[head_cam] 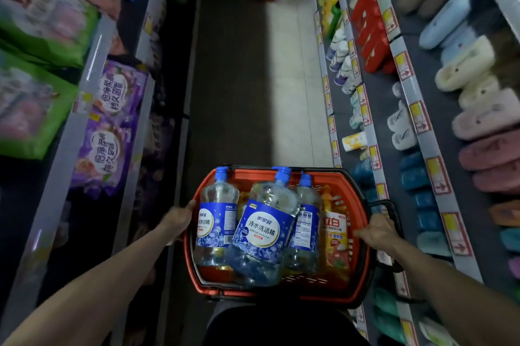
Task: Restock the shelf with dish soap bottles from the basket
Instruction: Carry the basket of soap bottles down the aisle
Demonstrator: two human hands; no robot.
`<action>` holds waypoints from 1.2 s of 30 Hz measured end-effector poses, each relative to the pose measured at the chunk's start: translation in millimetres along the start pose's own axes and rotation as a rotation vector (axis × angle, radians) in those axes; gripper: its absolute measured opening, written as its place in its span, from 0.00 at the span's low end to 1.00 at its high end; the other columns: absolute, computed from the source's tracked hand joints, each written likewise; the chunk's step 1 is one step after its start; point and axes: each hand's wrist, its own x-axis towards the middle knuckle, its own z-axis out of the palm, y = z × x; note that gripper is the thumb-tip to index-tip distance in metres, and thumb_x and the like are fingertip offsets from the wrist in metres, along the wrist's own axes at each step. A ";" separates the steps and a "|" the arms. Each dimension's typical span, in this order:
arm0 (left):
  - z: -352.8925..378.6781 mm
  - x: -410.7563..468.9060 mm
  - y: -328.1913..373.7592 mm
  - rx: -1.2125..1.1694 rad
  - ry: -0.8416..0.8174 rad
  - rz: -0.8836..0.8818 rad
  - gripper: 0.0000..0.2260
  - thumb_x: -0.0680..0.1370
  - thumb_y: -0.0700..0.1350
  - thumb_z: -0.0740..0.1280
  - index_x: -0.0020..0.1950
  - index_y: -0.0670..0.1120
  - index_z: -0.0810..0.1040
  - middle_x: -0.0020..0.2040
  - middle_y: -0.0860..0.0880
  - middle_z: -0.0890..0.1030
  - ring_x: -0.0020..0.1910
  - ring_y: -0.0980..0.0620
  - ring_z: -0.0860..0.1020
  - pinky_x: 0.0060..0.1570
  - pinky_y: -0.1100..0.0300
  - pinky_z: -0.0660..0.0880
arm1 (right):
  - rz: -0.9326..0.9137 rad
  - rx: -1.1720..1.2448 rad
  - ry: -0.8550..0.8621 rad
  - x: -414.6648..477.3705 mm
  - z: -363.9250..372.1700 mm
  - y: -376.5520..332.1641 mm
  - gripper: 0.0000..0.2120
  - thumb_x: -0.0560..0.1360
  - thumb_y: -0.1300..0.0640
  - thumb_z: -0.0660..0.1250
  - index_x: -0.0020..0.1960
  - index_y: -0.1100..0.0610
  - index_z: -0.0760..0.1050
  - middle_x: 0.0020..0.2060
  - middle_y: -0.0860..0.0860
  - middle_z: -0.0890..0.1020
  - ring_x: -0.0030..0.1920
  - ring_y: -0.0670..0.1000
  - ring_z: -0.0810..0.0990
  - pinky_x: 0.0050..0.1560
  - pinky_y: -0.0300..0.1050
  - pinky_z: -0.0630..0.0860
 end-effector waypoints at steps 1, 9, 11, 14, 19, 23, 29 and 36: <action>-3.2 7.7 12.8 0.001 -0.001 -0.006 0.28 0.85 0.61 0.63 0.64 0.34 0.80 0.61 0.36 0.83 0.58 0.36 0.82 0.53 0.46 0.80 | 0.013 -0.006 -0.001 8.5 -6.1 -10.9 0.13 0.71 0.58 0.81 0.38 0.60 0.77 0.38 0.56 0.83 0.35 0.52 0.81 0.27 0.36 0.68; -26.0 64.4 110.3 0.018 -0.007 -0.038 0.28 0.85 0.60 0.63 0.63 0.34 0.82 0.60 0.36 0.84 0.58 0.37 0.82 0.50 0.49 0.78 | 0.014 -0.032 -0.042 72.5 -52.9 -97.5 0.12 0.71 0.56 0.81 0.42 0.60 0.79 0.37 0.53 0.82 0.36 0.49 0.80 0.27 0.37 0.69; -28.8 78.4 131.8 0.005 -0.022 -0.035 0.28 0.85 0.61 0.64 0.62 0.35 0.83 0.59 0.37 0.85 0.57 0.38 0.83 0.50 0.49 0.79 | 0.007 -0.047 -0.045 91.8 -64.2 -117.6 0.13 0.71 0.56 0.81 0.41 0.59 0.78 0.38 0.53 0.81 0.36 0.49 0.80 0.27 0.37 0.68; -30.4 99.2 161.5 -0.005 -0.002 -0.036 0.29 0.85 0.62 0.63 0.64 0.36 0.83 0.61 0.36 0.84 0.57 0.38 0.83 0.50 0.49 0.80 | -0.024 -0.053 -0.042 124.1 -82.7 -149.2 0.13 0.71 0.56 0.81 0.38 0.58 0.77 0.35 0.52 0.80 0.34 0.49 0.79 0.25 0.37 0.68; -22.7 133.8 209.4 -0.061 0.042 -0.094 0.29 0.84 0.62 0.64 0.61 0.35 0.82 0.58 0.37 0.85 0.56 0.37 0.83 0.58 0.43 0.81 | -0.076 -0.052 -0.070 184.9 -115.6 -192.9 0.10 0.72 0.58 0.79 0.40 0.59 0.79 0.36 0.53 0.81 0.35 0.50 0.80 0.26 0.37 0.70; -10.0 166.4 248.6 -0.108 0.019 -0.137 0.29 0.84 0.63 0.64 0.55 0.35 0.84 0.50 0.38 0.88 0.52 0.36 0.86 0.55 0.38 0.84 | -0.083 -0.058 -0.115 242.4 -135.0 -218.4 0.10 0.72 0.60 0.79 0.40 0.57 0.78 0.39 0.53 0.82 0.38 0.52 0.82 0.38 0.43 0.79; 18.5 229.6 297.0 -0.088 -0.015 -0.182 0.29 0.83 0.64 0.65 0.54 0.37 0.86 0.48 0.39 0.88 0.49 0.38 0.87 0.52 0.39 0.86 | -0.034 -0.032 -0.130 329.6 -152.9 -241.9 0.09 0.72 0.60 0.79 0.44 0.59 0.79 0.40 0.53 0.81 0.38 0.51 0.80 0.43 0.44 0.78; 63.0 309.5 346.6 -0.015 -0.046 -0.170 0.29 0.84 0.63 0.64 0.53 0.37 0.86 0.50 0.38 0.88 0.50 0.36 0.87 0.57 0.37 0.84 | 0.038 -0.010 -0.130 422.0 -146.5 -249.4 0.15 0.74 0.60 0.79 0.37 0.54 0.73 0.35 0.50 0.78 0.34 0.47 0.77 0.30 0.36 0.70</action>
